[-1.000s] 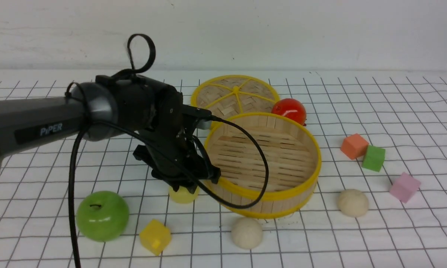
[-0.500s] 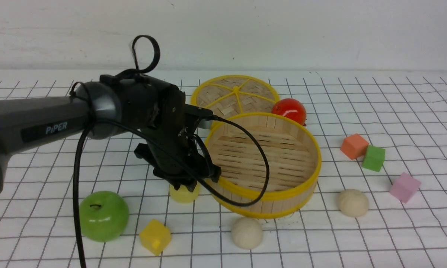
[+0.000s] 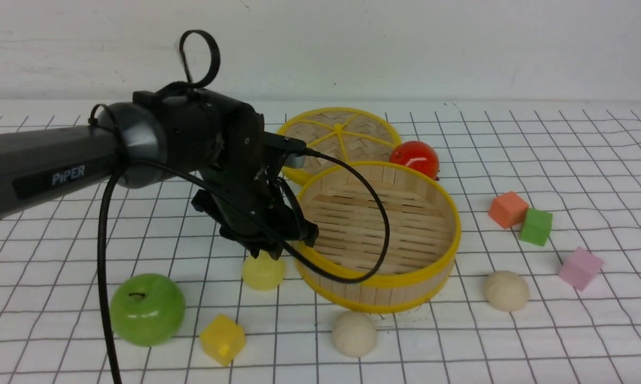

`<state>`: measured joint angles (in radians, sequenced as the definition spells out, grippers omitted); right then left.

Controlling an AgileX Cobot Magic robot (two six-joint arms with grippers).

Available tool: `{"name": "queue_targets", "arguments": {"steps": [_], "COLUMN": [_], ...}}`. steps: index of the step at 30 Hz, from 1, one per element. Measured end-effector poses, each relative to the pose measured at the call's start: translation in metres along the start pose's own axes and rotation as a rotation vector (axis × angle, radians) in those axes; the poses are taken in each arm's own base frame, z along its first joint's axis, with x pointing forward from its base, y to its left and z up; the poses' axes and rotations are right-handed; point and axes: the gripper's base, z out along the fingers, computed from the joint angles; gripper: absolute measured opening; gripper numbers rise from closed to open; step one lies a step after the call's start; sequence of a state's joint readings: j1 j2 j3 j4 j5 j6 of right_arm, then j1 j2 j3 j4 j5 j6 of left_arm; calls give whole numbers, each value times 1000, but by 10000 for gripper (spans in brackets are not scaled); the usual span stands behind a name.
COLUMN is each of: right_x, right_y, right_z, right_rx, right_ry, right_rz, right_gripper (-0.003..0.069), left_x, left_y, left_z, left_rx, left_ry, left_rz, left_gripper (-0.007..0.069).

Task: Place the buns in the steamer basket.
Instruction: Use the left arm to grab a steamed stuffed bun

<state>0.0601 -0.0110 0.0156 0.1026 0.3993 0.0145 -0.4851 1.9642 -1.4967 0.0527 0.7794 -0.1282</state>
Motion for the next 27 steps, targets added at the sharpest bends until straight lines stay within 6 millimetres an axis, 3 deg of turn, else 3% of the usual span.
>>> {"name": "queue_targets", "arguments": {"steps": [9, 17, 20, 22, 24, 27], "right_x": [0, 0, 0, 0, 0, 0], "right_y": [0, 0, 0, 0, 0, 0], "right_z": [0, 0, 0, 0, 0, 0], "right_rx": [0, 0, 0, 0, 0, 0], "right_ry": [0, 0, 0, 0, 0, 0], "right_rz": [0, 0, 0, 0, 0, 0], "right_gripper": [239, 239, 239, 239, 239, 239], "left_x": [5, 2, 3, 4, 4, 4], "left_y": [0, 1, 1, 1, 1, 1], "left_z": [25, 26, 26, 26, 26, 21], "left_rx": [-15, -19, -20, -21, -22, -24], "left_ry": [50, 24, 29, 40, 47, 53], "left_rz": [14, 22, 22, 22, 22, 21], "left_gripper": [238, 229, 167, 46, -12, -13]}}
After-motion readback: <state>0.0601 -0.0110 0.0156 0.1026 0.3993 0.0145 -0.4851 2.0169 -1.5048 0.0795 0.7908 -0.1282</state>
